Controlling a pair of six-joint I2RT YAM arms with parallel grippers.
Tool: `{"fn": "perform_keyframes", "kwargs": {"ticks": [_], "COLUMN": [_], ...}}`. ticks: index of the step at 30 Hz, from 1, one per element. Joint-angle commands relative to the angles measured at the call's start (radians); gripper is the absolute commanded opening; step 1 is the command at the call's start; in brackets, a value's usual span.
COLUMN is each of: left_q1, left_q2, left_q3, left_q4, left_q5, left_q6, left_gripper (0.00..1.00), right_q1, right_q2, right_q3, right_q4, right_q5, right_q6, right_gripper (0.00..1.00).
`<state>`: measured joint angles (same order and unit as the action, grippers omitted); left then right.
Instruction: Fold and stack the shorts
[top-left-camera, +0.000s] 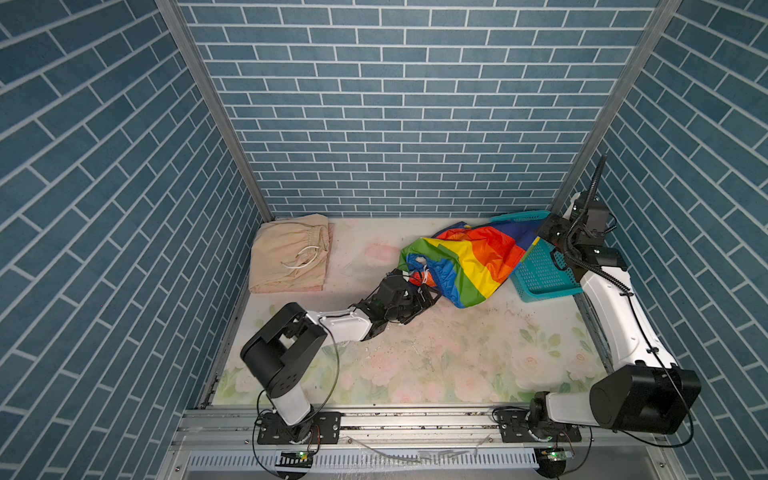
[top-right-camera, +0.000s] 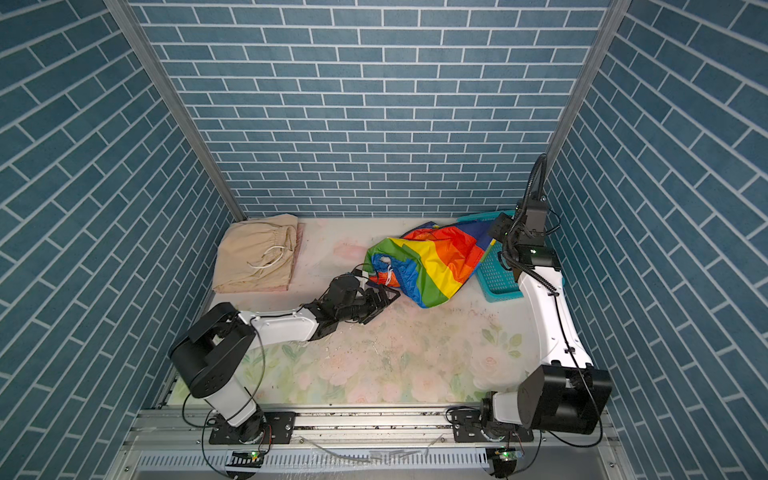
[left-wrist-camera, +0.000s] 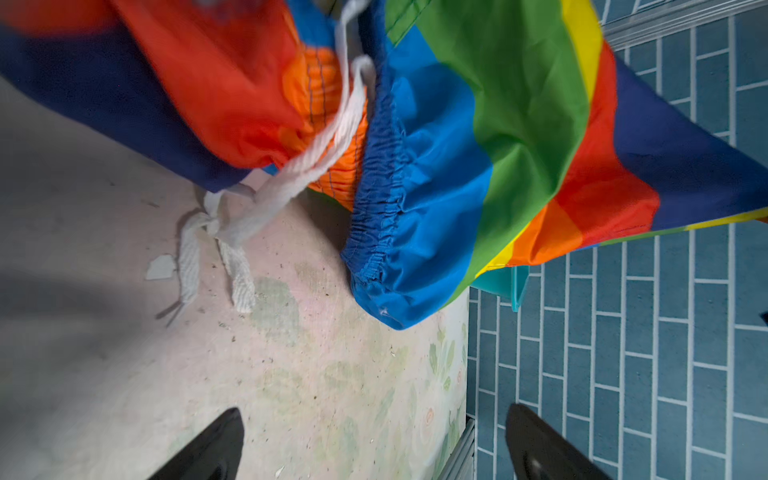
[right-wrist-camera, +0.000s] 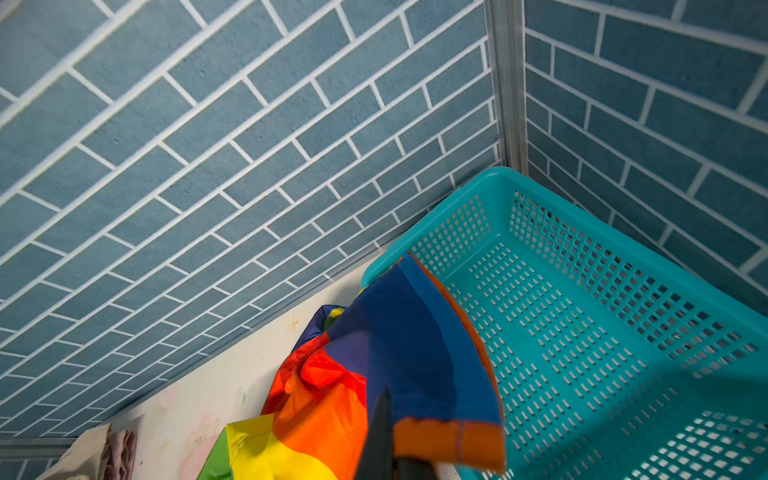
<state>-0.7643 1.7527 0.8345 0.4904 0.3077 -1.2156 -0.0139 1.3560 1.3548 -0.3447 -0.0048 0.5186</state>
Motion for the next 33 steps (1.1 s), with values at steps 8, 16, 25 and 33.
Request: {"fn": "perform_keyframes", "kwargs": {"ticks": [8, 16, 25, 33], "left_q1": [-0.010, -0.010, 0.095, 0.396], "left_q2": [0.211, 0.341, 0.092, -0.385], "left_q3": [0.208, 0.306, 0.167, 0.270], "left_q4": [0.023, 0.009, -0.049, -0.862], "left_q5": [-0.065, -0.092, 0.011, 0.017], "left_q6": [0.040, 0.079, 0.172, 0.585], "left_gripper": [0.97, 0.53, 0.00, 0.00], "right_q1": [0.002, 0.002, 0.002, 0.070], "right_q2": [-0.079, -0.119, -0.157, -0.151], "right_q3": [0.005, -0.026, 0.009, 0.032], "right_q4": [-0.004, 0.003, -0.061, -0.104], "right_q5": [-0.070, -0.077, -0.077, -0.221], "right_q6": [0.005, 0.011, -0.026, 0.012], "right_gripper": [0.00, 0.00, 0.00, 0.00]}}
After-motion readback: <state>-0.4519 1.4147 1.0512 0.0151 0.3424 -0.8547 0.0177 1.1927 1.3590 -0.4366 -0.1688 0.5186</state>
